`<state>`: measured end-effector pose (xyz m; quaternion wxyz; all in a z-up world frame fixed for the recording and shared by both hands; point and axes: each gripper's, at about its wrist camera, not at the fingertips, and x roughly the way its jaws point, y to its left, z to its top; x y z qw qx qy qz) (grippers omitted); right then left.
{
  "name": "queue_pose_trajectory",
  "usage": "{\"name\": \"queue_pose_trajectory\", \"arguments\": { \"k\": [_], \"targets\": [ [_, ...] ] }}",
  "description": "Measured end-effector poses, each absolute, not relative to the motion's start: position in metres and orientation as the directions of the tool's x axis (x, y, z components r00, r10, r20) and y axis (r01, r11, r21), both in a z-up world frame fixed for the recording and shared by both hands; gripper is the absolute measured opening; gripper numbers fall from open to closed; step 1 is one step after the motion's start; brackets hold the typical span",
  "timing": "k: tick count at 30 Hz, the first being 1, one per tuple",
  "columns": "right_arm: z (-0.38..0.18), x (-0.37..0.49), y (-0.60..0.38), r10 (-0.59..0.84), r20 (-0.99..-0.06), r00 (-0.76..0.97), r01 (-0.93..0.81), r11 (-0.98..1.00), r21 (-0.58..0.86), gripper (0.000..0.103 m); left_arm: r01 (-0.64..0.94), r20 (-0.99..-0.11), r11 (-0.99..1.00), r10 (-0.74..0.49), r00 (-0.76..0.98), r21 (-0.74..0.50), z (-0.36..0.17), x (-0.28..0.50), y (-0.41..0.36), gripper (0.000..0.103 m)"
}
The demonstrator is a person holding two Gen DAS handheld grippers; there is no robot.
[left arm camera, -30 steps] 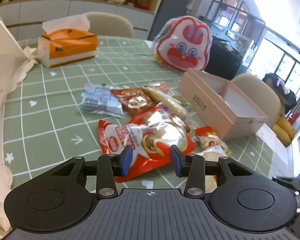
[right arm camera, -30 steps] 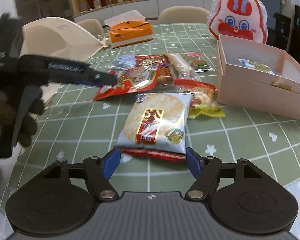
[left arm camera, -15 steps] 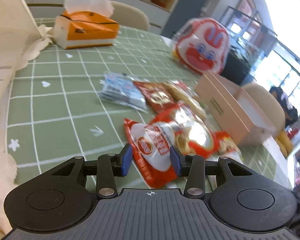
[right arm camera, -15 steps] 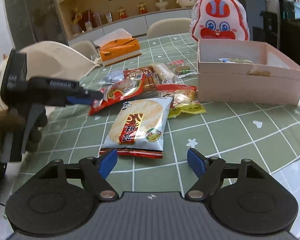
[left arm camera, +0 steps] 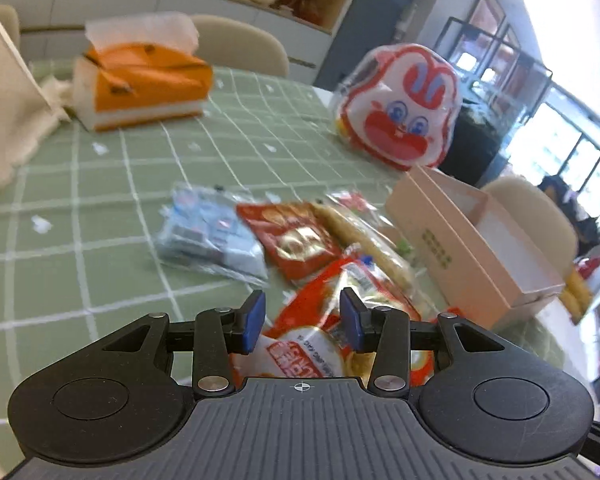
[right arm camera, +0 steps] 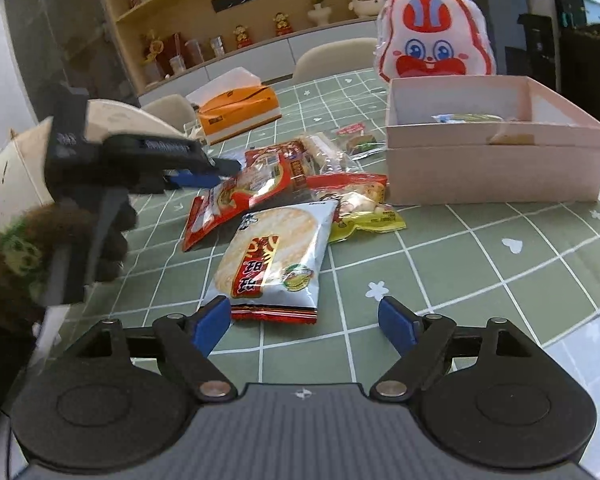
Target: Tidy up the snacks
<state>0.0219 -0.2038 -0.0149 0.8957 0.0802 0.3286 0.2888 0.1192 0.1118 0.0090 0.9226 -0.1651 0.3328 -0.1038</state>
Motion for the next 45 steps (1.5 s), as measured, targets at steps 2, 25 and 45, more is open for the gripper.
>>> {"name": "queue_pose_trajectory", "arguments": {
  "k": [2,25,45],
  "targets": [
    [-0.014,0.024,-0.203,0.572,-0.547,0.611,-0.469,0.819,0.331,0.083,0.114,-0.578,0.922,-0.324,0.749,-0.369,0.008,0.112,0.110,0.046],
    [-0.015,0.045,-0.207,0.443,-0.593,0.673,-0.400,0.892,0.211,0.071,0.399,-0.649,0.914,-0.262,0.714,0.069,0.019,0.002,0.045,0.068],
    [-0.015,0.041,-0.213,0.381,-0.565,0.732,-0.343,0.922,0.178,0.080,0.258,-0.664,0.962,-0.251,0.705,-0.090,0.010,0.029,0.065,0.085]
  ]
}}
